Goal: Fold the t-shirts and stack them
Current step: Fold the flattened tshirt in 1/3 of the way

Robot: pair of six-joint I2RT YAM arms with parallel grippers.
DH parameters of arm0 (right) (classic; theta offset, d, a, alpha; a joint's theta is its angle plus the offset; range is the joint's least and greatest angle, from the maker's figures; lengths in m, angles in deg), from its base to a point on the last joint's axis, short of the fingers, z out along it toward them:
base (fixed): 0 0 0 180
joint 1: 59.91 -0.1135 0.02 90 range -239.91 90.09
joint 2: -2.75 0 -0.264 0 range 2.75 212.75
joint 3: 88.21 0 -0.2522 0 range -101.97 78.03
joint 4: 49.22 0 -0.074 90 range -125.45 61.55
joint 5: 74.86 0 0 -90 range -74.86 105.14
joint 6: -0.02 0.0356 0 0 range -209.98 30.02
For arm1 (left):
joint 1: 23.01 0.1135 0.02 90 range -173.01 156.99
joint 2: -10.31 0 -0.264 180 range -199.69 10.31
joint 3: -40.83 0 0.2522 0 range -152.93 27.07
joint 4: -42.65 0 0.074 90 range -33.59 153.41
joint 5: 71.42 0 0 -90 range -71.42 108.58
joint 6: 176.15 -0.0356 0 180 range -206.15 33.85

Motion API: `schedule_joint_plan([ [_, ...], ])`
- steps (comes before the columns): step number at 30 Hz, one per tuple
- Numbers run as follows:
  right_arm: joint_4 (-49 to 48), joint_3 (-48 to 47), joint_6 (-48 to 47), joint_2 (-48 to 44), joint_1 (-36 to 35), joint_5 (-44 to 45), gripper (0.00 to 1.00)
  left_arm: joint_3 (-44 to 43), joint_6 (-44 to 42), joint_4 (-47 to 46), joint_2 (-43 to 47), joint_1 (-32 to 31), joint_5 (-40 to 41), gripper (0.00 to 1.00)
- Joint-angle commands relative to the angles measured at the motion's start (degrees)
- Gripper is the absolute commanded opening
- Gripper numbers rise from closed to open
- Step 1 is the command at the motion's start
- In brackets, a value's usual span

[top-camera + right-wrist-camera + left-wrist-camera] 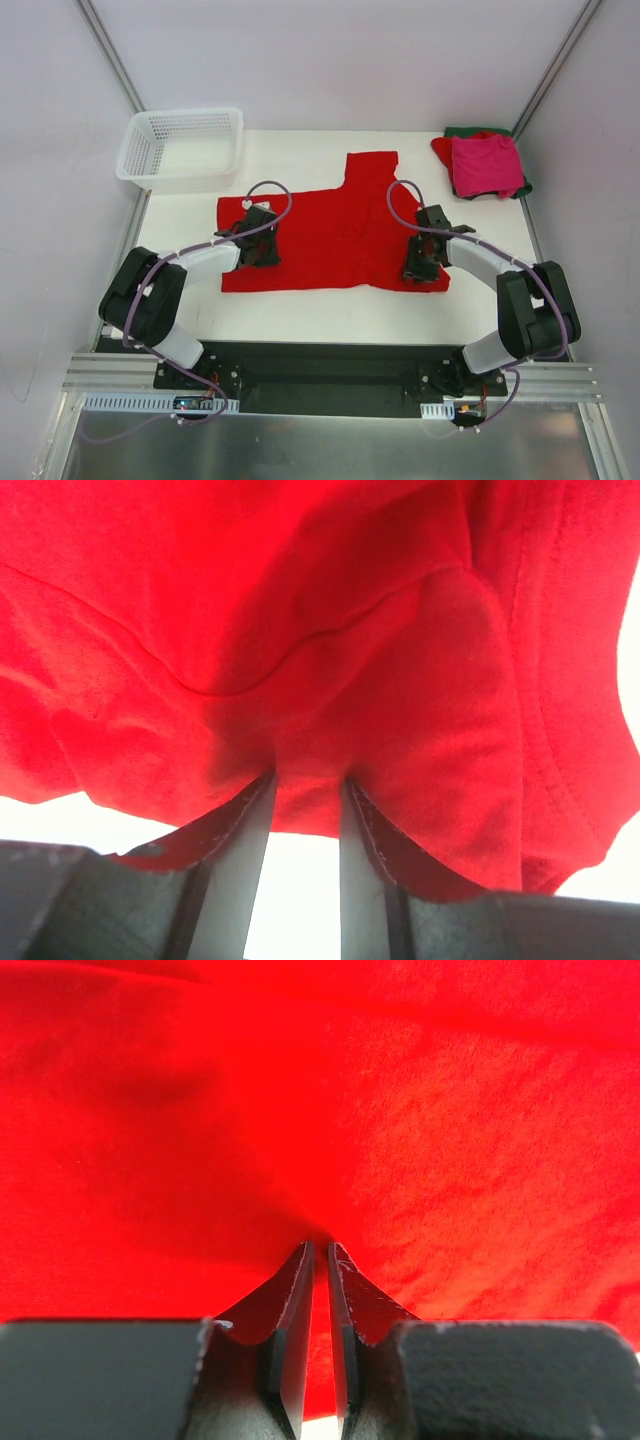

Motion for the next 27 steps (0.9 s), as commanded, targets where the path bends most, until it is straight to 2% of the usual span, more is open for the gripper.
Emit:
schedule_joint_plan([
  [1,1.31,-2.06,-1.63,0.91,0.22,3.58,0.36,5.67,2.59,6.1,2.8,0.55,-2.48,0.12],
  [6,2.8,-2.58,-2.51,1.08,0.22,6.21,0.35,9.28,3.82,9.08,8.08,2.13,-2.83,0.12],
  [14,7.2,-4.34,-3.47,0.64,0.22,12.62,0.35,7.97,1.98,14.71,11.86,3.71,-2.04,0.13],
  [23,8.96,-5.13,-3.91,-0.15,0.31,15.19,0.35,8.15,-0.04,15.59,13.71,5.38,-2.47,0.13],
  [27,9.66,-5.4,-3.65,-4.35,0.31,14.66,0.35,7.62,-0.75,14.45,17.74,5.38,-4.4,0.13],
])
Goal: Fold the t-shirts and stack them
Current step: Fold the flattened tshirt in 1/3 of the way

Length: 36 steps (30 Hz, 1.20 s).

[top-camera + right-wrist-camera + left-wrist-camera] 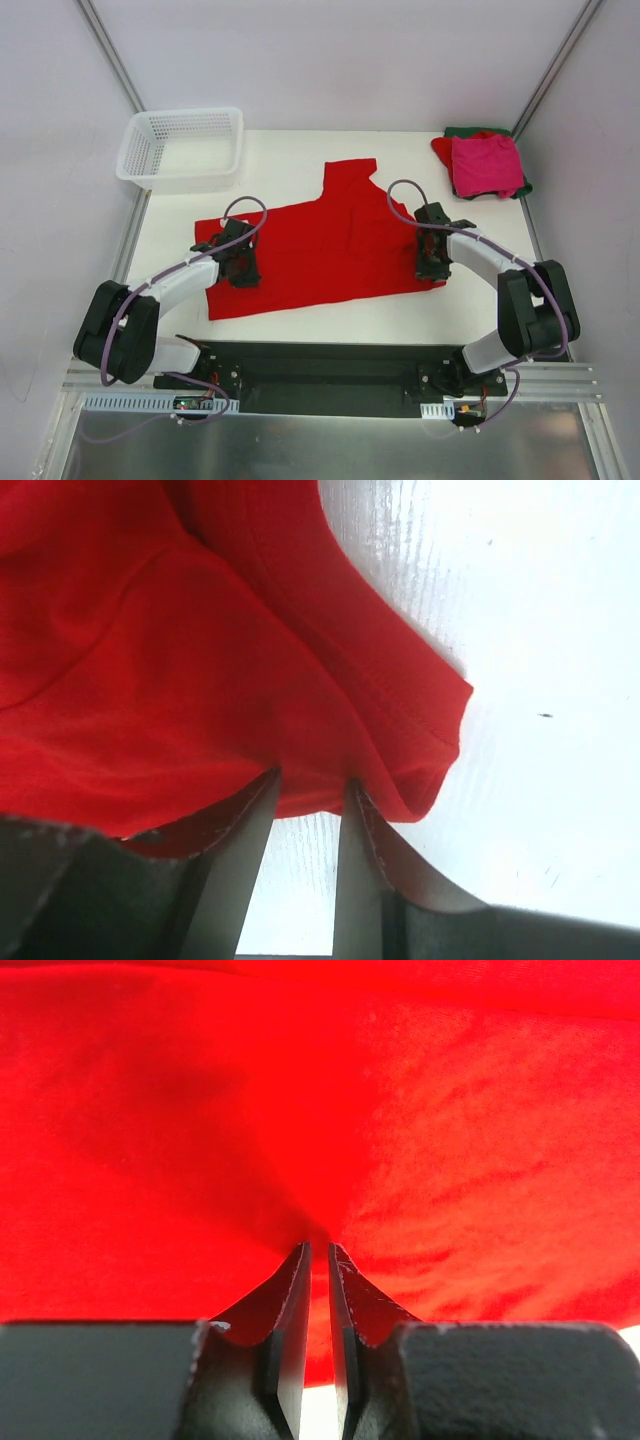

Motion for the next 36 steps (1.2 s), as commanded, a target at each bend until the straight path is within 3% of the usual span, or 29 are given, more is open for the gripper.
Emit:
schedule_joint_plan([
  [1,2.73,-2.79,-0.39,-6.07,0.31,1.46,0.35,-0.29,-2.48,1.71,5.79,0.51,-1.9,0.13],
  [8,4.67,-8.41,-1.79,-14.6,0.23,0.59,0.36,-5.12,-3.45,1.62,10.28,0.51,-3.83,0.14],
  [17,1.25,-8.34,-1.27,-11.71,-2.32,-8.83,0.37,-6.88,-4.15,-2.51,4.14,-0.11,-4.45,0.13],
  [27,-2.62,-10.79,0.05,-5.12,-7.5,-9.88,0.37,-5.04,-3.71,-4.44,3.77,-0.46,-4.89,0.13],
  [36,-8.42,-22.47,-3.11,10.7,-9.09,-19.45,0.36,-2.14,-3.01,-4.53,6.59,-0.46,-4.54,0.13],
])
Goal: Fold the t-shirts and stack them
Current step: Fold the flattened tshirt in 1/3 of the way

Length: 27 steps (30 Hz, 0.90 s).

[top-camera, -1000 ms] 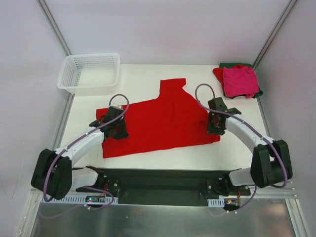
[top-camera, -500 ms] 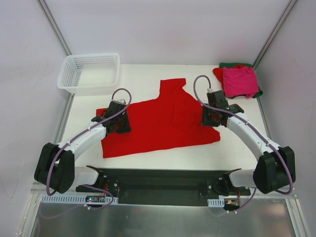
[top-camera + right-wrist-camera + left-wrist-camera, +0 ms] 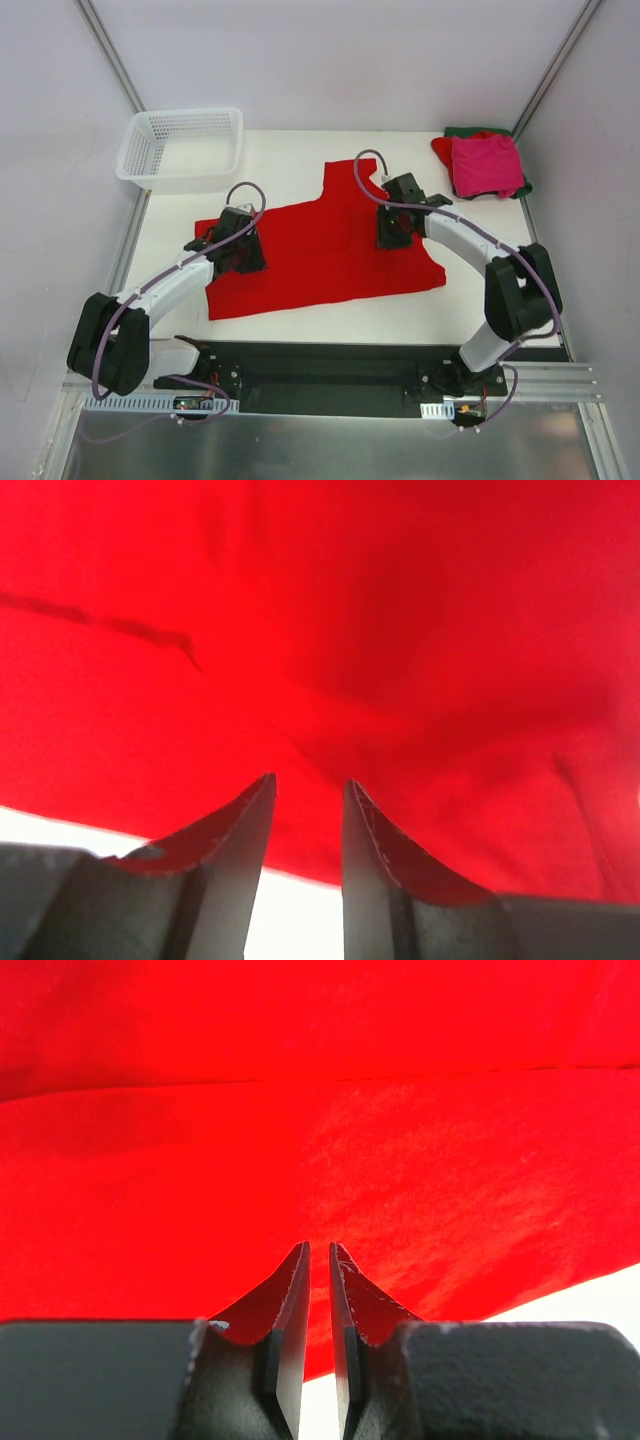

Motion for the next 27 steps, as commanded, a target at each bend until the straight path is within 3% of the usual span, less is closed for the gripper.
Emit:
schedule_joint_plan([
  [1,-5.43,-8.27,-2.44,6.7,-0.48,-6.87,0.36,1.07,-0.08,-0.69,2.61,-0.33,-0.36,0.13],
  [9,-5.17,-22.95,-6.31,20.49,0.04,-8.99,0.36,2.04,0.28,-0.69,4.02,-0.33,0.69,0.15],
  [13,-2.19,-31.03,-6.66,27.36,1.62,-15.55,0.36,2.3,0.27,-0.69,5.08,-0.33,1.74,0.31],
  [17,-2.97,-32.37,-5.61,30.97,4.35,-23.56,0.36,2.39,0.19,-0.68,6.92,-0.24,2.98,0.46],
  [22,-3.41,-32.54,-6.05,32.56,6.46,-29.2,0.36,2.48,0.54,-0.6,8.59,-0.33,3.77,0.56],
  [24,-3.33,-32.54,-6.31,33.08,7.16,-29.55,0.36,2.39,0.54,-0.6,8.77,-0.33,3.77,0.64],
  [27,-2.19,-32.89,-7.1,33.52,7.87,-28.07,0.36,2.22,0.45,-0.6,8.59,-0.33,3.77,0.66],
])
